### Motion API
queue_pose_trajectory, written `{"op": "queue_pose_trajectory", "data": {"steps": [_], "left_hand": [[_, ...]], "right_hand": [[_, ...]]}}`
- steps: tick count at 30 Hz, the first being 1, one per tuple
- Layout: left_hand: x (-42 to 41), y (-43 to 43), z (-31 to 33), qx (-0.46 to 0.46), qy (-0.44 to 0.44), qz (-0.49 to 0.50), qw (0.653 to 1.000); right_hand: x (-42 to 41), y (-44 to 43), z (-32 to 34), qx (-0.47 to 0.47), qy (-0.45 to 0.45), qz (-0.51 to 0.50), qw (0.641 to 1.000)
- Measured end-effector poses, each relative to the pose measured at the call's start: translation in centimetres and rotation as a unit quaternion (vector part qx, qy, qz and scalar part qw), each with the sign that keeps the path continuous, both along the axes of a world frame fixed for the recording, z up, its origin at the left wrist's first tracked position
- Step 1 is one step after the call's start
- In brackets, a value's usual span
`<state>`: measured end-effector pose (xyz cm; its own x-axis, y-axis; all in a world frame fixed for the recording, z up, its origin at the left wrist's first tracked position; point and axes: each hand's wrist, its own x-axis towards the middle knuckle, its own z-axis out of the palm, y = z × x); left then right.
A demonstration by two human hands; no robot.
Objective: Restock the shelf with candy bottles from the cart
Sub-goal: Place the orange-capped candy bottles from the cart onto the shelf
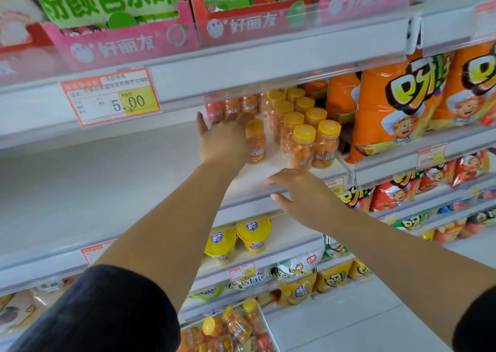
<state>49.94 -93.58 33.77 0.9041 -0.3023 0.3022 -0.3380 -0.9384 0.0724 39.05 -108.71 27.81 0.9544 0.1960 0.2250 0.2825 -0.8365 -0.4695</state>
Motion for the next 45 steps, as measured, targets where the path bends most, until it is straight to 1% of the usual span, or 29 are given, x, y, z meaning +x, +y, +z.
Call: {"op": "queue_pose_trajectory", "data": {"steps": [2,4,6,7,9,14,19,23,30,34,36,40,43,45], "left_hand": [[-1.0,1.1,-0.4,-0.077,-0.021,0.001,0.997],[-2.9,3.0,-1.4,-0.212,-0.036,0.016,0.976],[-4.7,5.0,-2.7,-0.320,-0.017,0.026,0.947],[-5.3,5.7,-3.2,-0.340,0.007,0.032,0.940],[-5.9,6.4,-3.9,-0.324,0.058,0.029,0.944],[-5.2,6.5,-4.4,-0.220,0.172,-0.006,0.960],[-2.4,6.0,-4.0,-0.151,0.209,-0.018,0.966],[0.9,5.3,-4.8,-0.091,0.208,-0.048,0.973],[5.5,3.8,-5.1,-0.067,0.216,-0.035,0.973],[6.9,3.4,-5.4,-0.084,0.201,-0.051,0.975],[7.5,3.3,-5.6,-0.095,0.200,-0.056,0.974],[8.0,3.2,-5.9,-0.098,0.196,-0.064,0.974],[8.2,3.1,-6.0,-0.098,0.191,-0.062,0.975],[8.3,3.0,-6.0,-0.095,0.186,-0.062,0.976]], "right_hand": [[0.1,0.2,0.2,-0.004,0.007,-0.002,1.000],[0.4,0.8,0.5,-0.026,0.016,0.001,1.000],[1.2,1.5,0.8,-0.047,0.029,0.012,0.998],[1.7,2.0,0.9,-0.052,0.038,0.018,0.998],[2.9,2.8,0.7,-0.068,0.050,0.026,0.996],[5.2,3.3,0.2,-0.109,0.056,0.018,0.992],[7.1,3.5,0.5,-0.098,0.071,0.005,0.993],[8.9,4.0,0.9,-0.103,0.073,-0.001,0.992],[11.8,4.3,-0.1,-0.081,0.053,-0.033,0.995],[13.0,4.3,-0.3,-0.069,0.012,-0.038,0.997],[13.4,4.4,-0.3,-0.071,0.019,-0.051,0.996],[13.5,4.4,0.3,-0.046,0.014,-0.070,0.996],[14.5,4.6,-0.3,-0.066,0.043,-0.108,0.991],[15.4,4.7,-0.7,-0.057,0.057,-0.133,0.988]]}}
